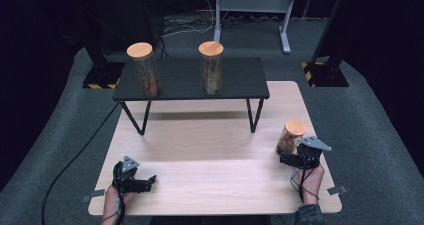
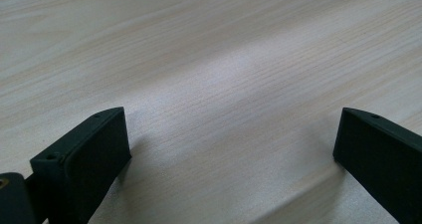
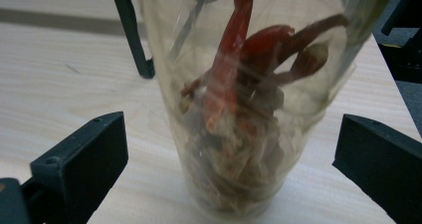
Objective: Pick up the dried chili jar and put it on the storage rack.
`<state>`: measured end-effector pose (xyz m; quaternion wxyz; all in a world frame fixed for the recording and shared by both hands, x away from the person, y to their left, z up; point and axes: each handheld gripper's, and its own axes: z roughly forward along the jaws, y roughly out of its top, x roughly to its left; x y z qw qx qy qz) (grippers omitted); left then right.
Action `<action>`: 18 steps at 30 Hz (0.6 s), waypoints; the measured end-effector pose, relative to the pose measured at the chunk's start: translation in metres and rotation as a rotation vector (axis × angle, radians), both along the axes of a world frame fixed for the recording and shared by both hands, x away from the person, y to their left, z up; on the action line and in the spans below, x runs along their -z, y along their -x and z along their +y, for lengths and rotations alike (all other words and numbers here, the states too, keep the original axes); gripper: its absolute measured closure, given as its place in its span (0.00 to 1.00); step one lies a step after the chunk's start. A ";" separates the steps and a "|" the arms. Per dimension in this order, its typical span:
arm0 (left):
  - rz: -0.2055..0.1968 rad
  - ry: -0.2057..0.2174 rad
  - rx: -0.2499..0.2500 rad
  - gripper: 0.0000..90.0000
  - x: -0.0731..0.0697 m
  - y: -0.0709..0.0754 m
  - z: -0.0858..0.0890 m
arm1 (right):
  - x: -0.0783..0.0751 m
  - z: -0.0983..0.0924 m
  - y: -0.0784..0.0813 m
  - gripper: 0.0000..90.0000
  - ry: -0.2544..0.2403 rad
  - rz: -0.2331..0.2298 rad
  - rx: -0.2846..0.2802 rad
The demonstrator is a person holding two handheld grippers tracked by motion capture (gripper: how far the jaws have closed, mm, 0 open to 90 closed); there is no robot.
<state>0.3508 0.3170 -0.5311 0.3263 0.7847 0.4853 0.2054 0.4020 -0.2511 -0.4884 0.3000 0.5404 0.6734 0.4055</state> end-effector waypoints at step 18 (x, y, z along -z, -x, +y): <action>0.000 0.001 0.000 0.00 0.000 0.000 0.000 | 0.006 0.006 -0.017 0.00 -0.004 -0.083 0.006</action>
